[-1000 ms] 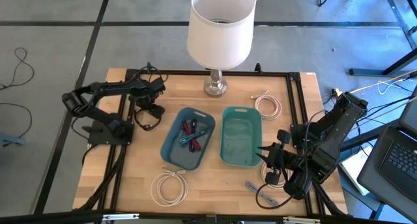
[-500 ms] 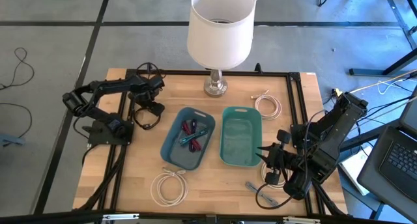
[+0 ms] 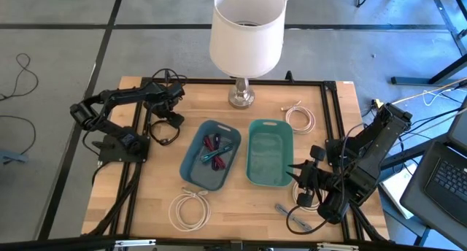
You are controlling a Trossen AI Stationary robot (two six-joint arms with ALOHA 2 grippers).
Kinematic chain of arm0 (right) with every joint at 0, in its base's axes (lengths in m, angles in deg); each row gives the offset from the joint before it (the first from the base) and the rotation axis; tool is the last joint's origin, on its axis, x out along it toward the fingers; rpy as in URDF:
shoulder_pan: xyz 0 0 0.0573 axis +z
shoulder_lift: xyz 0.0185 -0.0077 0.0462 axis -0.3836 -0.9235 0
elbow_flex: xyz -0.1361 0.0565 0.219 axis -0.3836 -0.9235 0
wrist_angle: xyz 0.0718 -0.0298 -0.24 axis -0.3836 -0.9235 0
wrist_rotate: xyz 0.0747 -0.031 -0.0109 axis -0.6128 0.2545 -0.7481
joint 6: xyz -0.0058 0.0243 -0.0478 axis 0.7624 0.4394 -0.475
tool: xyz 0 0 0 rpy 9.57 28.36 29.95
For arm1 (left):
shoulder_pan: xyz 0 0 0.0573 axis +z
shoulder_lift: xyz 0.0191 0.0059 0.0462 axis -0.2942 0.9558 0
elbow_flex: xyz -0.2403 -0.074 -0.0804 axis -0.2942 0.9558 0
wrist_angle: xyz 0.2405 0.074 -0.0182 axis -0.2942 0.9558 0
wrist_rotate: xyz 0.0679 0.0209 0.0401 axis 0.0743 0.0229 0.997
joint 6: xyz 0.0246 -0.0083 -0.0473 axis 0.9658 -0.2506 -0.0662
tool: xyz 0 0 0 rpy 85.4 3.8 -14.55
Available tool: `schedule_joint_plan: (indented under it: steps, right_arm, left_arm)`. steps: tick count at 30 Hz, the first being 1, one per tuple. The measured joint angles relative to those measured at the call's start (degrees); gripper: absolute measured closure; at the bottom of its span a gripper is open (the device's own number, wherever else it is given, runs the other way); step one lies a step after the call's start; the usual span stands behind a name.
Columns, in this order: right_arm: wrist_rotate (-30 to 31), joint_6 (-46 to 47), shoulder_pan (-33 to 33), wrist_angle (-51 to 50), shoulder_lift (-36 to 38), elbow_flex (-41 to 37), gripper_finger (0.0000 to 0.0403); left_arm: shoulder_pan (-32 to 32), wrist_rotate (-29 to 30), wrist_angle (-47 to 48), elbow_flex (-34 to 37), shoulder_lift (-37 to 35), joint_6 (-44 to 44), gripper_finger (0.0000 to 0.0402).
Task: Pick and place items into bin
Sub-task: Put the black charger cable into the green bin
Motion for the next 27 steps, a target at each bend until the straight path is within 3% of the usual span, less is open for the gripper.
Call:
schedule_joint_plan:
  steps: [7,16,21,24,27]
  right_arm:
    - [0.0,0.0,0.0,0.0,0.0,0.0,0.0301]
    - [0.0,0.0,0.0,0.0,0.0,0.0,0.0301]
    - [-0.1,-0.3,0.0,-0.1,0.0,0.0,0.0301]
    - [-0.1,-0.2,0.0,-0.1,0.0,0.0,0.0301]
    - [0.0,-0.2,0.1,0.0,0.0,0.0,0.0301]
  left_arm:
    - [0.0,0.2,0.1,0.0,1.5,-0.3,0.0222]
    - [0.0,-0.7,0.8,-0.6,8.4,0.1,0.0222]
    - [0.0,-0.7,2.3,-1.4,7.5,0.6,0.0227]
    - [0.0,0.6,4.8,-2.0,7.6,0.4,0.0259]
    - [0.0,0.4,5.2,-1.9,7.7,0.1,0.0320]
